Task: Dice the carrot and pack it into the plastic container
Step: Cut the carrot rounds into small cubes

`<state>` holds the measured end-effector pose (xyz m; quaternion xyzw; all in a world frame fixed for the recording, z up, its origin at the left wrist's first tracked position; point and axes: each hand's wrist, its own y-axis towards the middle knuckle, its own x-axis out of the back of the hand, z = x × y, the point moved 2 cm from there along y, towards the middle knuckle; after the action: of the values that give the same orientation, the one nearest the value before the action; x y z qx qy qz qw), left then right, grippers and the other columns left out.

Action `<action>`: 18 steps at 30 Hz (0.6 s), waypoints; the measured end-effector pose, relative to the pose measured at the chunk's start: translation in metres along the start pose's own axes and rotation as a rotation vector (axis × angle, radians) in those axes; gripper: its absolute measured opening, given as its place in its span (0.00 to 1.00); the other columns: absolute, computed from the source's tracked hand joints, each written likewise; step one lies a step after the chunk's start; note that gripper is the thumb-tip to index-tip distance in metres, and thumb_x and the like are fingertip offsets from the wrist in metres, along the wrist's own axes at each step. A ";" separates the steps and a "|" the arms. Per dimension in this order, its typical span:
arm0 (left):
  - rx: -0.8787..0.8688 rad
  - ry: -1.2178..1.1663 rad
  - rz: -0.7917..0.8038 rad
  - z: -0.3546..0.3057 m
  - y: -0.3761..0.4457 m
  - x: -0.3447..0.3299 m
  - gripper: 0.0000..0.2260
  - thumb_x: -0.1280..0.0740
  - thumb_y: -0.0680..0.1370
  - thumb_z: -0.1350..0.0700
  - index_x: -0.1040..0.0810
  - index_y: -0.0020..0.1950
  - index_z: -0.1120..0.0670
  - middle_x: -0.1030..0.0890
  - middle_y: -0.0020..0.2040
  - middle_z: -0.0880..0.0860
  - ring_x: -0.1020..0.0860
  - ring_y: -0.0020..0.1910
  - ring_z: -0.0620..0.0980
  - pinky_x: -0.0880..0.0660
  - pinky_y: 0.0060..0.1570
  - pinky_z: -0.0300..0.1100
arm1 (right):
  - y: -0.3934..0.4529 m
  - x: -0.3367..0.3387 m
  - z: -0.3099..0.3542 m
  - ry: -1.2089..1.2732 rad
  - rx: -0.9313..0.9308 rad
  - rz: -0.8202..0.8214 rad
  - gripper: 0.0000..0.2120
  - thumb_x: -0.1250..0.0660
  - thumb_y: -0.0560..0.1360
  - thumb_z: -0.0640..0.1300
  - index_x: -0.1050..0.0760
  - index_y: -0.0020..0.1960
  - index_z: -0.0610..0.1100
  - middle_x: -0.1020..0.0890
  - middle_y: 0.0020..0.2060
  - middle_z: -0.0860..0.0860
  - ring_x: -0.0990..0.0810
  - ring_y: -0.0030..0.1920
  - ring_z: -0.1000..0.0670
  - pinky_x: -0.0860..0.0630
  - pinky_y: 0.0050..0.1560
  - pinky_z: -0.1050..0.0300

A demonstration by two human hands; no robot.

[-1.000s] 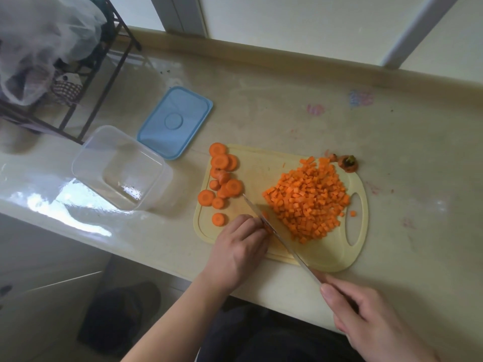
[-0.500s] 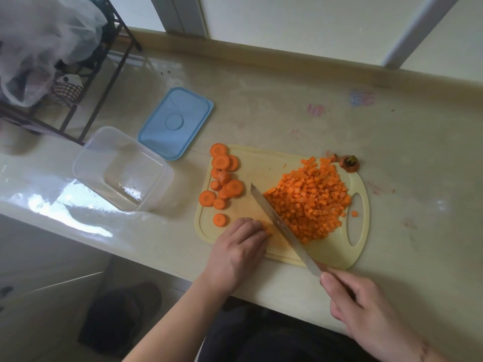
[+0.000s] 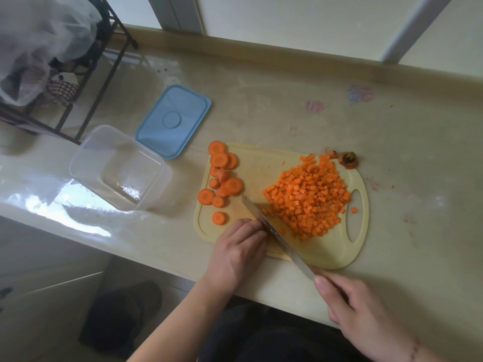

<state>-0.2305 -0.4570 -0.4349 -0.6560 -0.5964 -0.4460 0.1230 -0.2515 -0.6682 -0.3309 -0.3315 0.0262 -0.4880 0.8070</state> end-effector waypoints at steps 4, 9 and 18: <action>0.041 -0.042 0.003 -0.001 0.002 0.001 0.05 0.29 0.80 0.61 0.15 0.48 0.62 0.16 0.51 0.56 0.19 0.49 0.54 0.21 0.51 0.43 | 0.012 -0.002 0.001 0.018 0.052 0.000 0.12 0.39 0.79 0.49 0.25 0.43 0.64 0.30 0.20 0.63 0.28 0.25 0.62 0.34 0.30 0.73; 0.072 -0.084 -0.050 0.001 0.001 0.012 0.04 0.28 0.78 0.62 0.15 0.47 0.62 0.18 0.48 0.56 0.20 0.47 0.54 0.23 0.50 0.42 | 0.001 0.004 -0.008 0.132 -0.007 -0.021 0.09 0.42 0.73 0.59 0.24 0.40 0.70 0.36 0.23 0.52 0.37 0.24 0.55 0.35 0.26 0.60; 0.252 0.036 -0.280 0.016 -0.002 0.032 0.04 0.32 0.75 0.60 0.20 0.43 0.60 0.20 0.45 0.55 0.22 0.45 0.56 0.25 0.48 0.51 | -0.009 -0.002 -0.017 0.074 -0.061 0.041 0.13 0.42 0.70 0.66 0.23 0.50 0.72 0.30 0.21 0.53 0.30 0.23 0.58 0.32 0.29 0.63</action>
<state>-0.2288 -0.4241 -0.4218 -0.5378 -0.7308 -0.3921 0.1514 -0.2658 -0.6776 -0.3399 -0.3373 0.0778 -0.4820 0.8049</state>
